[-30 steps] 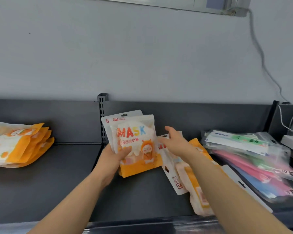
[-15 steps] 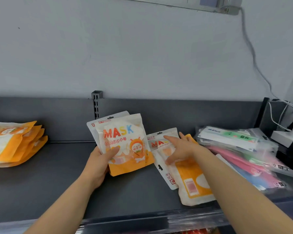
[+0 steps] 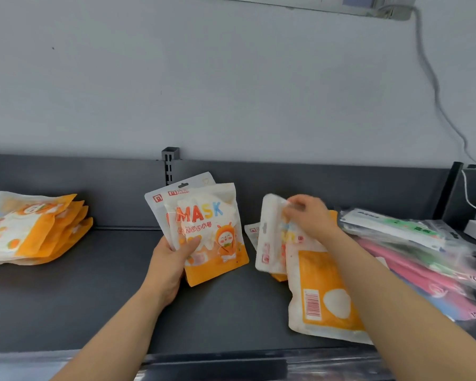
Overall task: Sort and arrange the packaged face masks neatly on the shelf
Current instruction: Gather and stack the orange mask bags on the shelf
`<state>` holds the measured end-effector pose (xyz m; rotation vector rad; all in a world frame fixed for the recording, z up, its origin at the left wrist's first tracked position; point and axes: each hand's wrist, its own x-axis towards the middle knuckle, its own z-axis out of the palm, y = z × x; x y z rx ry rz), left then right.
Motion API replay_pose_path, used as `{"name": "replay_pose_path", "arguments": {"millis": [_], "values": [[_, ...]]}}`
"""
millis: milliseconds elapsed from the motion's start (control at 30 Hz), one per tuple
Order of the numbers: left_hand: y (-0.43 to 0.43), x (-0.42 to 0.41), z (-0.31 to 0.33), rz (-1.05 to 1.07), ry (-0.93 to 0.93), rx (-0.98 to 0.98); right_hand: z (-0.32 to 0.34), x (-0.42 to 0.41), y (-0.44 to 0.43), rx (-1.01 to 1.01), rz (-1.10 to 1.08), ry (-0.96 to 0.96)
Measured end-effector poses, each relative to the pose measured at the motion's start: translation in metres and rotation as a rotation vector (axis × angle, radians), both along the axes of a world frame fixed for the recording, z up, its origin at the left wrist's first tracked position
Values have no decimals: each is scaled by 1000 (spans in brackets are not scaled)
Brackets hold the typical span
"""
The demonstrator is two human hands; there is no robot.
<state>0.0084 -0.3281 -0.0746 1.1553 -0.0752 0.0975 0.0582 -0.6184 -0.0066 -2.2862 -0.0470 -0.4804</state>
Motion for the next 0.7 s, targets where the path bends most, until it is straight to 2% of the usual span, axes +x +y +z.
{"name": "replay_pose_path", "arguments": {"millis": [67, 233, 500, 700], "values": [[0, 0, -1, 4, -8, -7, 11, -3, 5, 173, -36, -95], [-1, 1, -1, -9, -43, 8, 23, -4, 16, 537, -65, -181], [0, 5, -6, 61, -47, 38, 9, 7, 38, 898, -167, -95], [-1, 4, -6, 34, -75, 62, 7, 1, 51, 821, -77, 43]]}}
